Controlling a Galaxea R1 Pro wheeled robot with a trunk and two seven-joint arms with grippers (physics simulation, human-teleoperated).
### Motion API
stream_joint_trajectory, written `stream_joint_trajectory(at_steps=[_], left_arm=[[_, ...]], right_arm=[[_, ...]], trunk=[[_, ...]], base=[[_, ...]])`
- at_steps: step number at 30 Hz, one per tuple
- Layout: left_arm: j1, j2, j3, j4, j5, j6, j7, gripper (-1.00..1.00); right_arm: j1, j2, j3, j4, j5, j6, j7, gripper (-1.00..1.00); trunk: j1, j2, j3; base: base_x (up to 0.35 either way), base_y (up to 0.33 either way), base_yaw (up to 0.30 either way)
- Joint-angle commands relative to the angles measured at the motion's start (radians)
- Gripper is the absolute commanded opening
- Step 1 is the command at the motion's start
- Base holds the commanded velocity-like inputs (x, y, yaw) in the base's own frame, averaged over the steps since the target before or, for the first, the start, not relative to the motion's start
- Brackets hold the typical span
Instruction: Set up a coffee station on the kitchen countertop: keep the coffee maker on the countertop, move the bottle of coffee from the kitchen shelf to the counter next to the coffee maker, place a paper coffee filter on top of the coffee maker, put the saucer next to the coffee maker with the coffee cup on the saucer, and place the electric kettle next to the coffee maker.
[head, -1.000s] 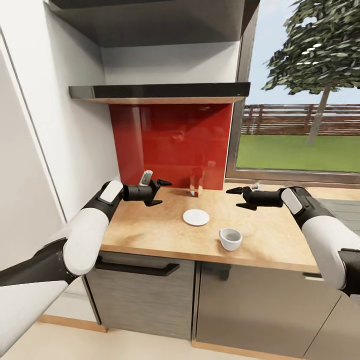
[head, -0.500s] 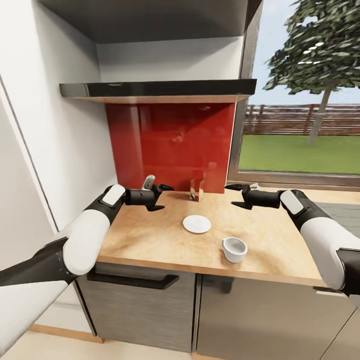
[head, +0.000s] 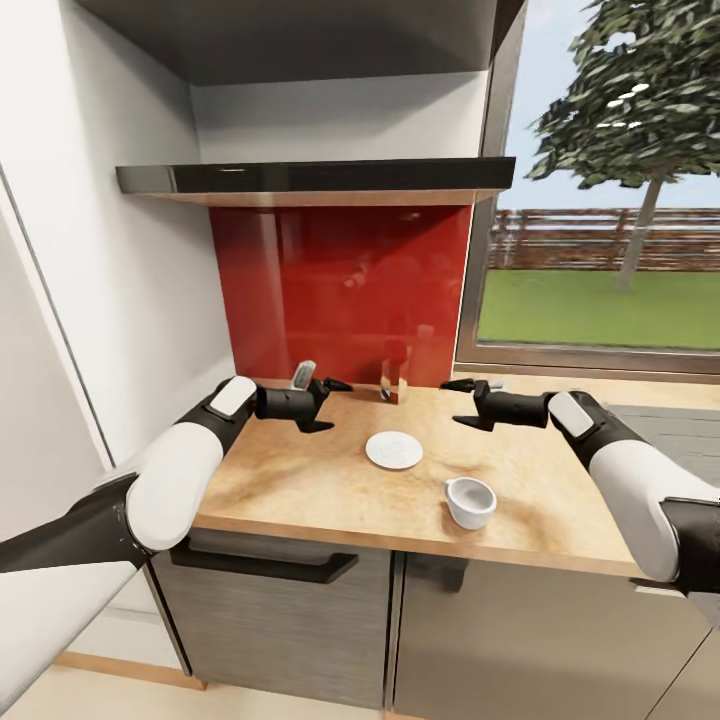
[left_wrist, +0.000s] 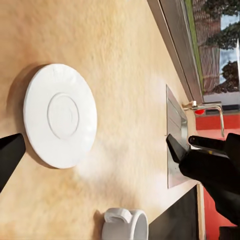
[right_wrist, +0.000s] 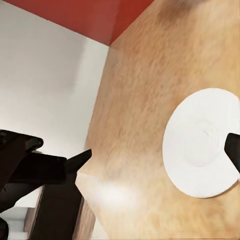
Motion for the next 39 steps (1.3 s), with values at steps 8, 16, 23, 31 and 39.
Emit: stream_joint_trajectory(at_steps=[8, 16, 23, 31, 39], left_arm=[[-0.001, 0.003, 0.004, 0.044, -0.01, 0.004, -0.007, 1.0], [-0.001, 0.003, 0.004, 0.06, -0.01, 0.004, -0.007, 1.0], [-0.001, 0.003, 0.004, 0.062, -0.01, 0.004, -0.007, 1.0], [-0.001, 0.001, -0.003, 0.062, -0.011, 0.002, -0.004, 1.0], [-0.001, -0.002, -0.007, 0.058, -0.013, -0.001, -0.008, 1.0]], right_arm=[[0.0, 0.004, -0.002, 0.066, 0.005, 0.005, 0.006, 1.0], [0.001, 0.002, 0.0, 0.072, 0.006, 0.005, 0.006, 1.0], [0.0, 0.005, 0.002, 0.071, 0.009, 0.002, -0.001, 1.0], [-0.002, 0.049, 0.006, 0.068, 0.011, -0.001, -0.088, 1.0], [-0.002, 0.088, 0.003, 0.067, 0.005, -0.001, -0.215, 1.0]], trunk=[[0.0, -0.001, -0.001], [0.0, -0.001, -0.001], [0.0, -0.001, -0.001], [0.0, -0.001, -0.001], [0.0, -0.001, -0.001]], base=[[0.0, 0.0, 0.0], [0.0, 0.0, 0.0], [0.0, 0.0, 0.0], [0.0, 0.0, 0.0], [0.0, 0.0, 0.0]])
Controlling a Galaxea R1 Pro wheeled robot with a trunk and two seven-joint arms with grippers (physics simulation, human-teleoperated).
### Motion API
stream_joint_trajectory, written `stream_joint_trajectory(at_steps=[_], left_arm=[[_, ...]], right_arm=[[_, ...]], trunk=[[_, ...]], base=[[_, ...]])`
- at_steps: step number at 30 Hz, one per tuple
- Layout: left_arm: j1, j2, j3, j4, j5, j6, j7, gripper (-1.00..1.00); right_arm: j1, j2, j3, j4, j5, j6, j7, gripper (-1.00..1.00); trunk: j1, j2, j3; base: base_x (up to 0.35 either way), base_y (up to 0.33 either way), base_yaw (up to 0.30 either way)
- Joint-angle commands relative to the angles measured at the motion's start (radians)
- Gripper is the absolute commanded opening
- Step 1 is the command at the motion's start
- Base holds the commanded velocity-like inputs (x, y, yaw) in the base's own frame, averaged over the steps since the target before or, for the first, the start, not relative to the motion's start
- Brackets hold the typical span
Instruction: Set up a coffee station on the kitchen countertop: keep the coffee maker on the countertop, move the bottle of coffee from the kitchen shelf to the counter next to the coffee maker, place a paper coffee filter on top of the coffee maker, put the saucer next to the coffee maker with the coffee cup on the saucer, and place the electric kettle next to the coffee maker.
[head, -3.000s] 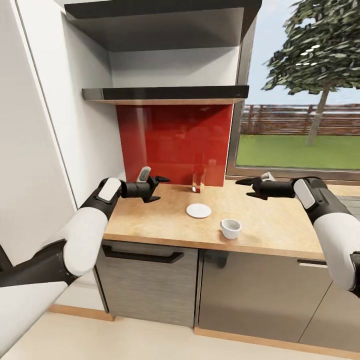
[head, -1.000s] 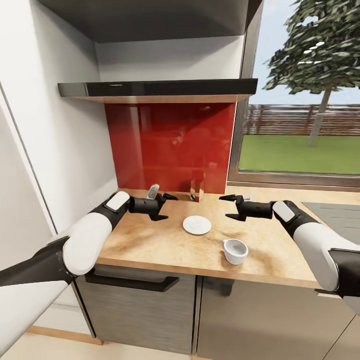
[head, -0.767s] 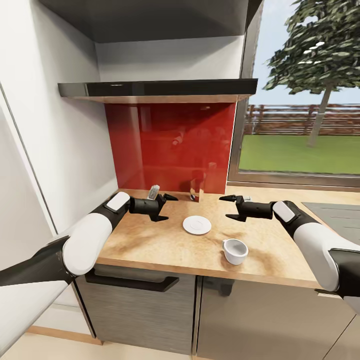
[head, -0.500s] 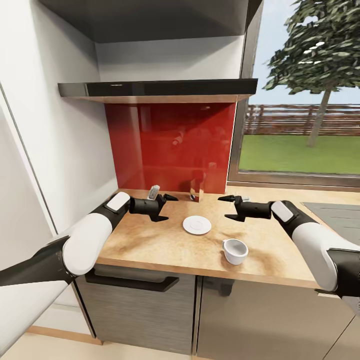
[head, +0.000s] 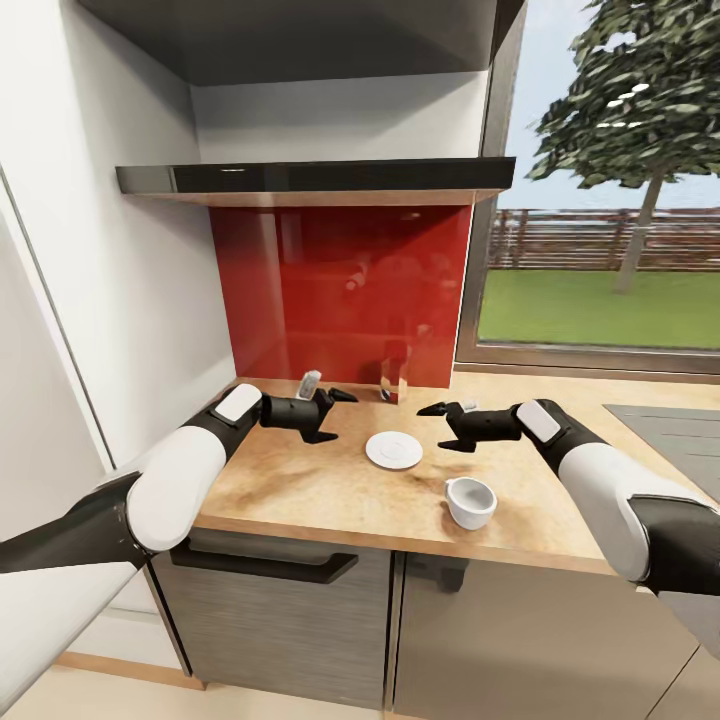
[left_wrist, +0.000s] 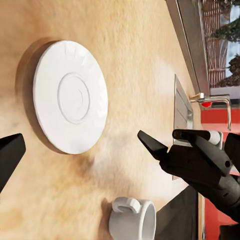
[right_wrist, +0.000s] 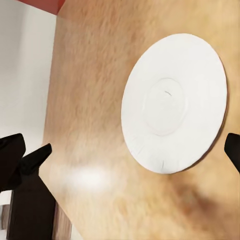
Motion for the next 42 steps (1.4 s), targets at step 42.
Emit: stream_joint_trajectory(at_steps=[42], left_arm=[[0.0, 0.017, 0.012, 0.029, -0.012, 0.0, -0.04, 1.0]], right_arm=[[-0.001, 0.019, -0.004, 0.002, 0.01, 0.003, 0.002, 1.0]], trunk=[[0.0, -0.001, -0.001]], base=[[0.046, -0.067, 0.0]])
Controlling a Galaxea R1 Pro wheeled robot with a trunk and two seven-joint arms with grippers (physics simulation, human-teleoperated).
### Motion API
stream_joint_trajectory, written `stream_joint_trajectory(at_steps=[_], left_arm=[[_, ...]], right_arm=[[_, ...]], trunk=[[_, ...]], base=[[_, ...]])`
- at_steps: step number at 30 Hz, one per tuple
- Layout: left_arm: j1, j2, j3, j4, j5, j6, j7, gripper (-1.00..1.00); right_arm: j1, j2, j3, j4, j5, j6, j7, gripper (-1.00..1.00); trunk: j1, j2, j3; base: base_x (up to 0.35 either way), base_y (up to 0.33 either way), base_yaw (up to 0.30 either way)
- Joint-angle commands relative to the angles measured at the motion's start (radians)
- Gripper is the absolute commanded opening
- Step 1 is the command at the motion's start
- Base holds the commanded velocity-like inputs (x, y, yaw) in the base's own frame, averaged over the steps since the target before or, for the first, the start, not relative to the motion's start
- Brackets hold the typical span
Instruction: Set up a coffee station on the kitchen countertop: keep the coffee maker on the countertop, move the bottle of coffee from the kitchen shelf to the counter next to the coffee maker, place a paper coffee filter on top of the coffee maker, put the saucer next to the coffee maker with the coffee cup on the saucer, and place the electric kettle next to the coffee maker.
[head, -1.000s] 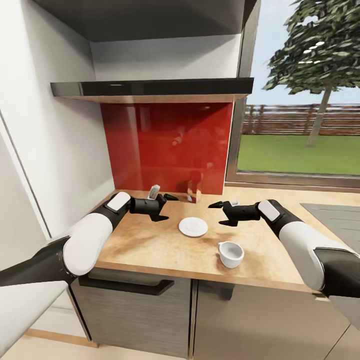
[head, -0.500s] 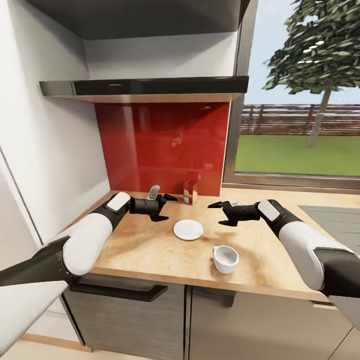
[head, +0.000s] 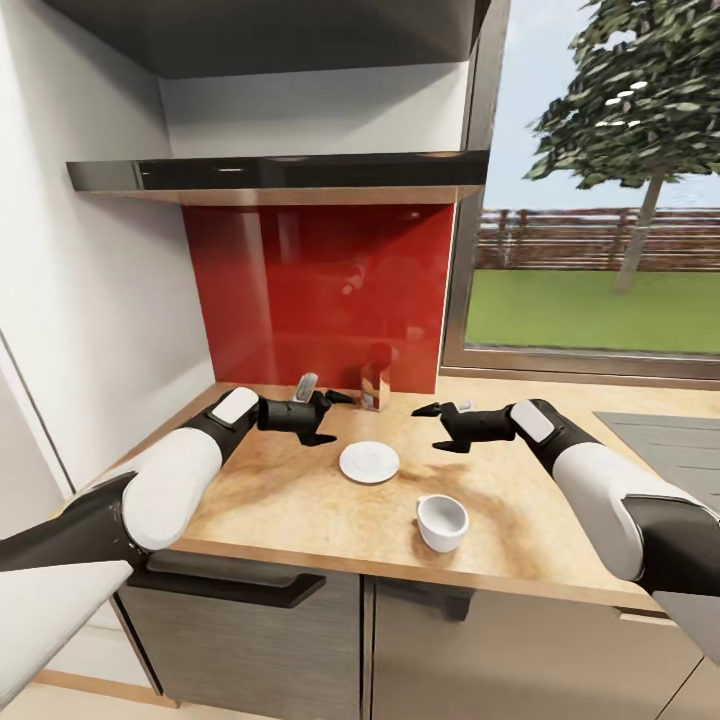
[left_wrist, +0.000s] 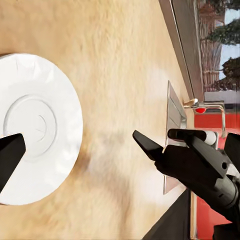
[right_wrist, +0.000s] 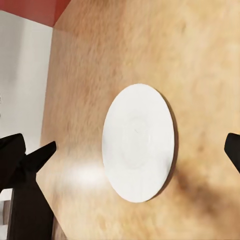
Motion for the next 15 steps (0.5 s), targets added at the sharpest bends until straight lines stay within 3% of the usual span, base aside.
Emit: stream_joint_trajectory(at_steps=[1, 5, 6, 9, 15], left_arm=[[0.0, 0.005, 0.003, 0.0, -0.014, 0.0, -0.041, 1.0], [0.001, 0.027, 0.001, 0.0, -0.031, -0.013, -0.138, 1.0], [0.002, 0.039, -0.004, 0.0, -0.07, -0.019, -0.195, 1.0], [0.003, 0.049, -0.009, 0.001, -0.168, -0.024, -0.284, 1.0], [0.004, 0.052, -0.01, 0.006, -0.26, -0.057, -0.395, 1.0]], right_arm=[[-0.001, 0.0, -0.003, 0.0, 0.011, 0.003, 0.008, 1.0], [-0.001, 0.005, -0.003, 0.0, 0.011, 0.003, 0.008, 1.0], [-0.001, 0.009, -0.003, 0.0, 0.011, 0.003, 0.008, 1.0], [-0.001, 0.014, -0.003, 0.0, 0.011, 0.003, 0.008, 1.0], [0.0, 0.021, -0.003, 0.0, 0.011, 0.003, 0.008, 1.0]], trunk=[[0.0, -0.001, -0.001], [0.0, -0.001, -0.001], [0.0, -0.001, -0.001], [0.0, -0.001, -0.001], [0.0, -0.001, -0.001]], base=[[0.001, -0.002, 0.0], [0.0, -0.001, 0.0], [0.0, 0.0, 0.0], [0.0, 0.0, 0.0], [0.0, 0.0, 0.0]])
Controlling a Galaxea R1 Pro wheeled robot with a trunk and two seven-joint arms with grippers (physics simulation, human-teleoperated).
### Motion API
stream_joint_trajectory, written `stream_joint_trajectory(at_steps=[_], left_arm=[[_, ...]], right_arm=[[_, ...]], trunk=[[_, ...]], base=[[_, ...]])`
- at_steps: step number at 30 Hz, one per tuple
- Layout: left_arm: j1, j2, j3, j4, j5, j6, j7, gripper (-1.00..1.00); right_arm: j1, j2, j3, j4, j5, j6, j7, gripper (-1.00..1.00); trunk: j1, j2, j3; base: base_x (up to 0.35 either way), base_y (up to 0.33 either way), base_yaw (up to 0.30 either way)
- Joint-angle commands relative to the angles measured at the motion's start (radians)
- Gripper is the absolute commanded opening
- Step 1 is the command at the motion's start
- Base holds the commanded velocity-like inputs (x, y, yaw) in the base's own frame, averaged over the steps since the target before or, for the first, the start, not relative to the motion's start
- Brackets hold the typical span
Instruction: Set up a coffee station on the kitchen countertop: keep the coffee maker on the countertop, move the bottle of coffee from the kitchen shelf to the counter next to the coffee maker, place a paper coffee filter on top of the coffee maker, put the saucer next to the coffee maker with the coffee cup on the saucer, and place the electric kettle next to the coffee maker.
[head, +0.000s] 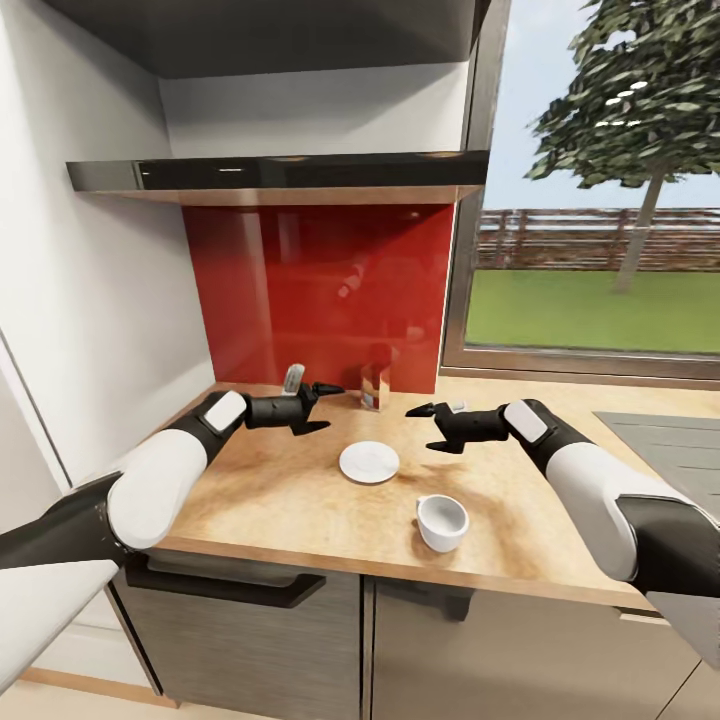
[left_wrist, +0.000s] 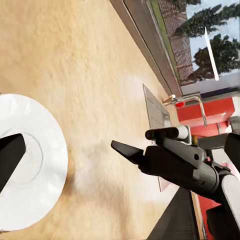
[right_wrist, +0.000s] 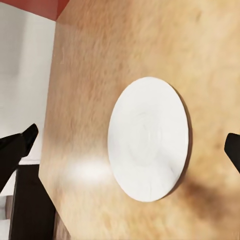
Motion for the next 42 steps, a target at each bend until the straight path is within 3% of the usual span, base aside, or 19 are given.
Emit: stream_joint_trajectory(at_steps=[1, 6, 17, 30, 42], left_arm=[[0.0, 0.0, -0.001, 0.004, -0.002, 0.001, -0.004, 1.0], [0.0, 0.001, -0.002, 0.05, -0.026, -0.014, -0.022, 1.0], [0.002, 0.001, -0.002, 0.102, -0.033, -0.058, -0.025, 1.0], [0.003, 0.0, -0.004, 0.11, -0.052, -0.065, -0.022, 1.0], [0.061, 0.01, -0.005, 0.109, -0.058, -0.066, -0.021, 1.0]], right_arm=[[-0.001, 0.0, -0.003, 0.0, 0.01, 0.003, 0.008, 1.0], [-0.001, 0.002, -0.004, 0.0, 0.01, 0.003, 0.009, 1.0], [0.0, 0.003, -0.005, 0.0, 0.01, 0.004, 0.009, 1.0], [0.001, 0.01, -0.008, 0.005, 0.009, 0.007, 0.01, 1.0], [0.002, 0.02, -0.008, 0.01, 0.009, 0.007, 0.012, 1.0]], trunk=[[0.0, -0.001, -0.001], [0.0, -0.001, -0.001], [0.0, -0.001, -0.001], [0.0, -0.001, -0.001], [0.0, -0.001, -0.001]], base=[[0.0, 0.0, 0.0], [0.0, 0.0, 0.0], [0.0, 0.0, 0.0], [0.0, 0.0, 0.0], [0.0, 0.0, 0.0]])
